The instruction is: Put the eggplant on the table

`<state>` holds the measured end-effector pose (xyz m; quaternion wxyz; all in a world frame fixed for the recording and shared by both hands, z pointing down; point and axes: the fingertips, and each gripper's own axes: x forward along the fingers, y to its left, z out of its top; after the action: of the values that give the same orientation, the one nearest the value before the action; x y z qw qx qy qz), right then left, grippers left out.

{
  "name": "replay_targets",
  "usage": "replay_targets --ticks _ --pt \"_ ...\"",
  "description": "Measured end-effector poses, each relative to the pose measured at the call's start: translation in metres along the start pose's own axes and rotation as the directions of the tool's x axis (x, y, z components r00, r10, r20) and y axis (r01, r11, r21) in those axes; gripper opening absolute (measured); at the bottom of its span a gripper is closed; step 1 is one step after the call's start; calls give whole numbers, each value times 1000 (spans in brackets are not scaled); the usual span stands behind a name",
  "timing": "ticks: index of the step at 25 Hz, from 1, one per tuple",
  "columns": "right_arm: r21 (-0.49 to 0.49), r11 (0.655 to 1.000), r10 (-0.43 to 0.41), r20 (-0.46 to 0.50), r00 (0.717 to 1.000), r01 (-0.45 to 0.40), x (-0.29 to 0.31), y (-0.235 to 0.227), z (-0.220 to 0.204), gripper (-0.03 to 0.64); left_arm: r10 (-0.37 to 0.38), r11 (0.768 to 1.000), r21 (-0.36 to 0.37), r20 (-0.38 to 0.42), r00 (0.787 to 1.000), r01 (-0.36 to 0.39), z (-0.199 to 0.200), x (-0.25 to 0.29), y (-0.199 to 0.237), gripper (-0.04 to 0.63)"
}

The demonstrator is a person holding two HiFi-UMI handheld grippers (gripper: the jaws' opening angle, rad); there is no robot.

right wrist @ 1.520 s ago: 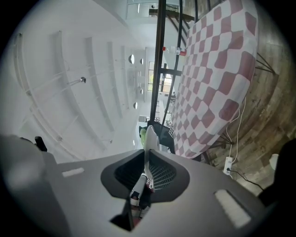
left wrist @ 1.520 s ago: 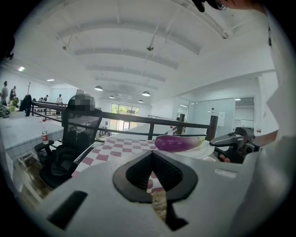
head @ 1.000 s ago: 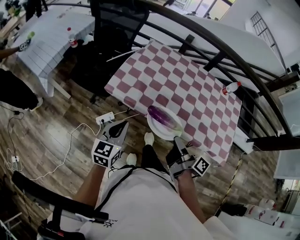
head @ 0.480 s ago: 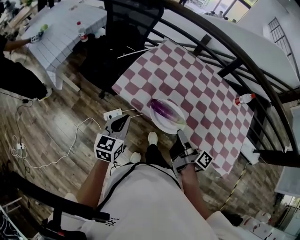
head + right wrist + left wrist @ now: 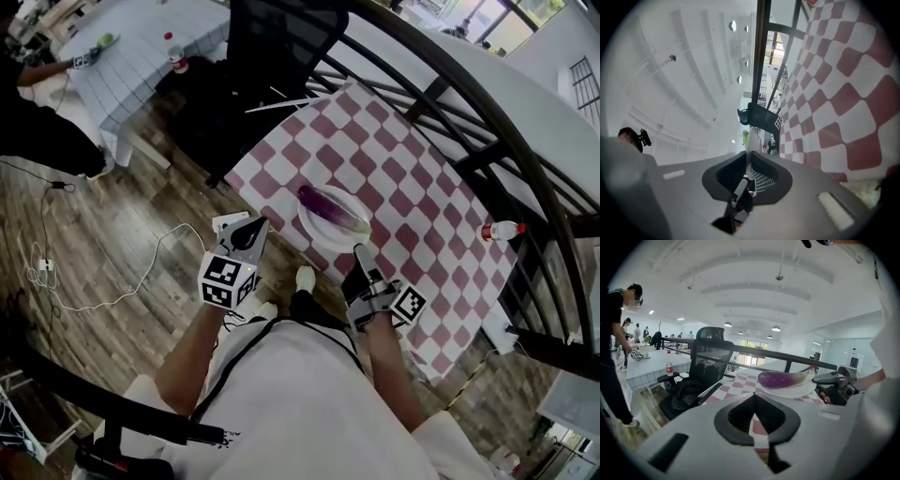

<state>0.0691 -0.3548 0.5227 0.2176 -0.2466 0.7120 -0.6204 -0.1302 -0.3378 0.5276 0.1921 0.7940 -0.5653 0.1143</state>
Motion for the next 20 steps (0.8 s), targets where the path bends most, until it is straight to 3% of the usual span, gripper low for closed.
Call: replay_targets --ticks 8,20 --pt "15 1000 -5 -130 991 7 49 -47 31 41 92 995 -20 -54 994 -93 -6 40 15 5" --pt "33 999 -23 -286 958 34 103 -102 26 41 181 981 -54 -94 979 -187 -23 58 40 5"
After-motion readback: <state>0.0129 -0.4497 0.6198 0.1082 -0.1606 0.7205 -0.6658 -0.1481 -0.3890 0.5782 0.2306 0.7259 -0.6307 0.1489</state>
